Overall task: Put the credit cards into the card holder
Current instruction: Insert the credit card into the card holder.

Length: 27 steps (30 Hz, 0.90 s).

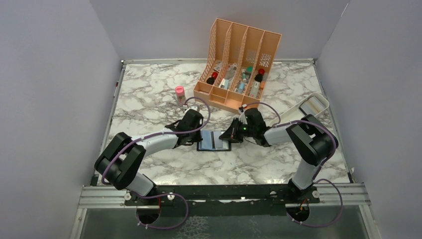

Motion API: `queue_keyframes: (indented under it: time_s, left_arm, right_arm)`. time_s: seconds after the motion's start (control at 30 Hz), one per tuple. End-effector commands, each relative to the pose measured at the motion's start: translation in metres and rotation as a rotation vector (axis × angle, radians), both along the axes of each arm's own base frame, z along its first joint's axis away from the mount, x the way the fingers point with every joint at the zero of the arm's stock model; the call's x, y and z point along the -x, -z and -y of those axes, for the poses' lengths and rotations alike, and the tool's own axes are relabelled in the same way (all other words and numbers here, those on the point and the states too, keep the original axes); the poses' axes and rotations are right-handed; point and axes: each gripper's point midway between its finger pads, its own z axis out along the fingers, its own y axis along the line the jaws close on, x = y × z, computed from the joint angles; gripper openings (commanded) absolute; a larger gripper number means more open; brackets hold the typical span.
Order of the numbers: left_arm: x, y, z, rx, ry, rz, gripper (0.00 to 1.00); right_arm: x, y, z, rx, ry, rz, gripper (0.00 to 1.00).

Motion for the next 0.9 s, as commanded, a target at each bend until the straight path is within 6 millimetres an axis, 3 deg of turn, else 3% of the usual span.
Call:
queue_keyframes:
  time_s: [0.0,0.2,0.5,0.87]
  left_arm:
    - [0.021,0.025,-0.007,-0.027,0.013,-0.096,0.17]
    - [0.02,0.025,-0.005,-0.025,0.019,-0.097,0.17]
    - [0.02,0.024,-0.005,-0.023,0.021,-0.1,0.17]
    - [0.02,0.022,-0.002,-0.006,0.019,-0.103,0.17]
  right_arm:
    - [0.007,0.01,-0.002,-0.012,0.004,-0.028,0.04]
    - [0.002,0.01,-0.001,0.048,0.0,-0.014,0.21]
    - [0.007,0.018,0.022,0.22,-0.02,-0.001,0.31]
    - [0.013,0.015,0.001,0.123,-0.077,-0.029,0.37]
